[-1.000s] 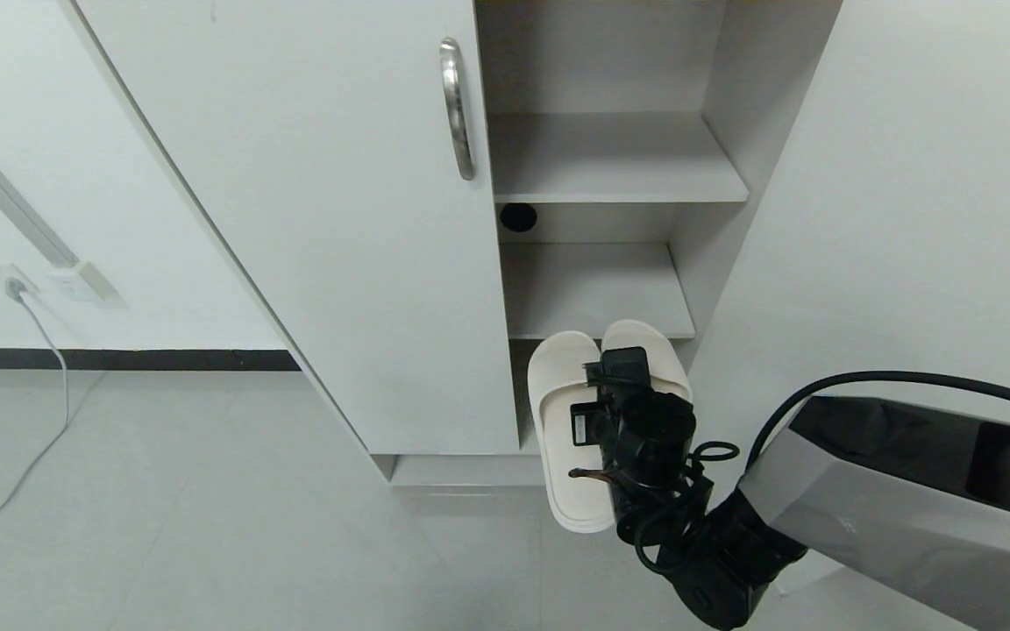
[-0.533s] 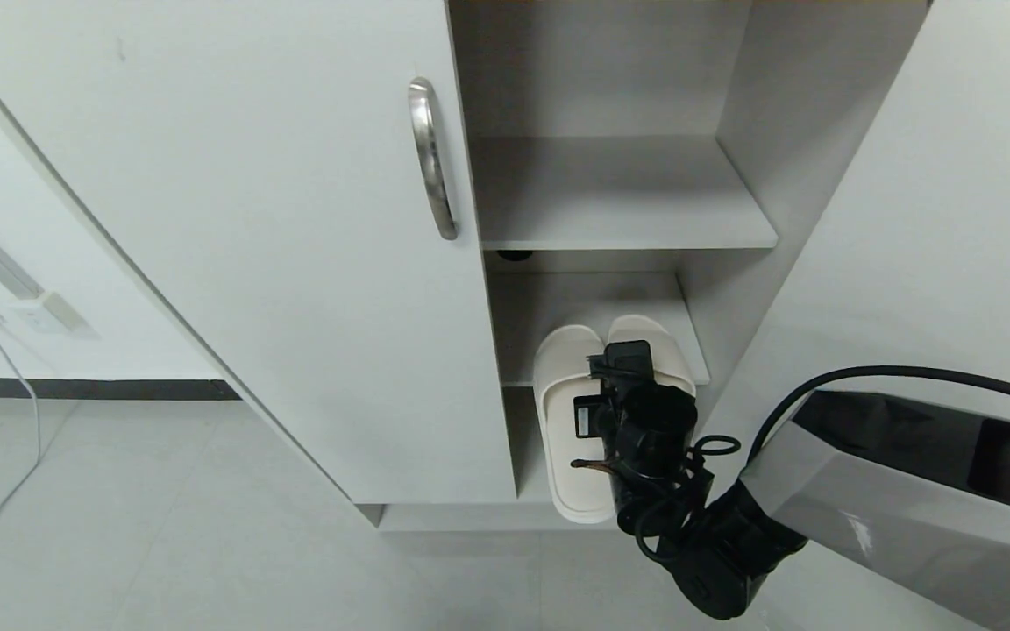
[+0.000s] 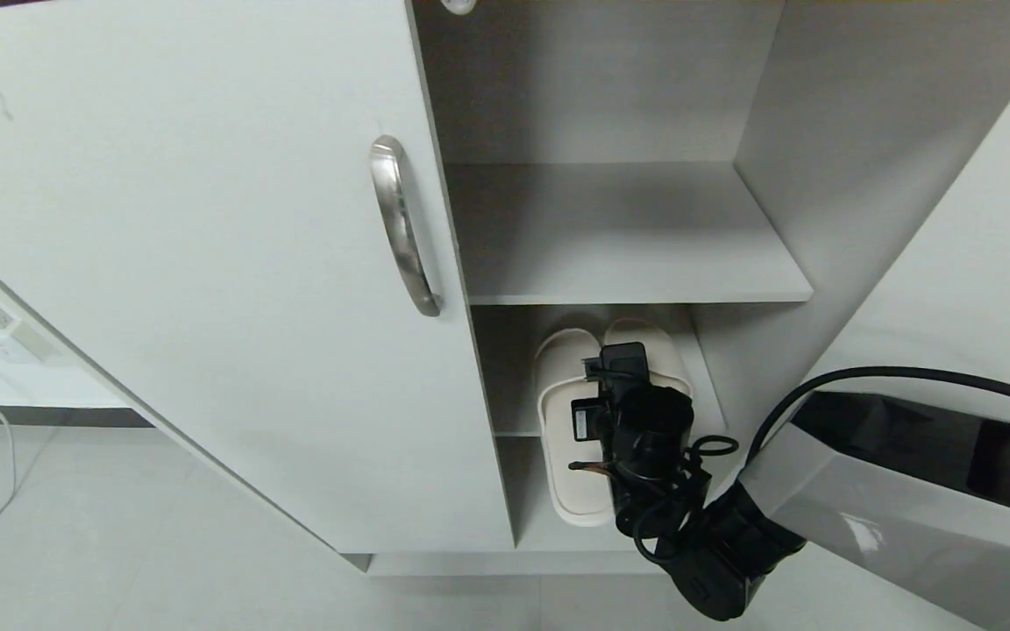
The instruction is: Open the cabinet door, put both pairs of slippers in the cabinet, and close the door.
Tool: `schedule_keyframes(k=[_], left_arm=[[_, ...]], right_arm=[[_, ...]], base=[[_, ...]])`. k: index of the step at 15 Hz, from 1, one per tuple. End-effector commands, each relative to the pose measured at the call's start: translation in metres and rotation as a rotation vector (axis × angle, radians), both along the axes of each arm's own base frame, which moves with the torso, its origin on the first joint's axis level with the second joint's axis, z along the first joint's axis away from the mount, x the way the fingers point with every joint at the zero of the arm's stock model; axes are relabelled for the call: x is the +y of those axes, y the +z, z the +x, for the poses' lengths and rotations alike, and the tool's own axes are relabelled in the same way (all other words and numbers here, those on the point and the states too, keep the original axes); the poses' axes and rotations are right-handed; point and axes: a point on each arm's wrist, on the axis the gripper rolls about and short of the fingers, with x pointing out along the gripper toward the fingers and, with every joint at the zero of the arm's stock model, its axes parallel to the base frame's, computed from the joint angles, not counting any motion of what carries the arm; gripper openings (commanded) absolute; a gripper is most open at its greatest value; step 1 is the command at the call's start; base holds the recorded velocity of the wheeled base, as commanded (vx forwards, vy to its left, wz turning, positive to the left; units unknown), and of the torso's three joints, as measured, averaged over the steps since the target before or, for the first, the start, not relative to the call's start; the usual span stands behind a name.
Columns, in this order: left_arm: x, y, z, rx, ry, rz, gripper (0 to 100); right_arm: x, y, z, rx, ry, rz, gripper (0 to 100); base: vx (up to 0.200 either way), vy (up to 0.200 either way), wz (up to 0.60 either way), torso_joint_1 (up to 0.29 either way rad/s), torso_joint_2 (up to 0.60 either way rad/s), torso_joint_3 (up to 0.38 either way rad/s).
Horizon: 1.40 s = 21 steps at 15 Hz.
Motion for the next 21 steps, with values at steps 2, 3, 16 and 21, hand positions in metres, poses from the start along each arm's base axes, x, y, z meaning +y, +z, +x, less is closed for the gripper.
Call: schedule_keyframes(k=[2, 3, 16, 21], left_arm=[[0.000, 0.000, 0.000, 0.002, 0.001, 0.000, 0], [0.000, 0.000, 0.000, 0.002, 0.001, 0.000, 0], [0.000, 0.000, 0.000, 0.002, 0.003, 0.000, 0], [0.000, 0.000, 0.000, 0.002, 0.003, 0.000, 0]], right_arm=[[0.003, 0.001, 0.006, 0.010, 0.002, 0.002, 0], [0.008, 0.004, 0.015, 0.001, -0.005, 0.020, 0], [0.001, 0.022, 0.090, 0.028, -0.078, 0.069, 0], [-0.001, 0.028, 0.101, 0.001, -0.059, 0.073, 0]], base=[[0.000, 0.000, 0.00, 0.000, 0.00, 0.000], [0.000, 0.000, 0.00, 0.000, 0.00, 0.000], [0.000, 0.000, 0.00, 0.000, 0.00, 0.000], [0.000, 0.000, 0.00, 0.000, 0.00, 0.000]])
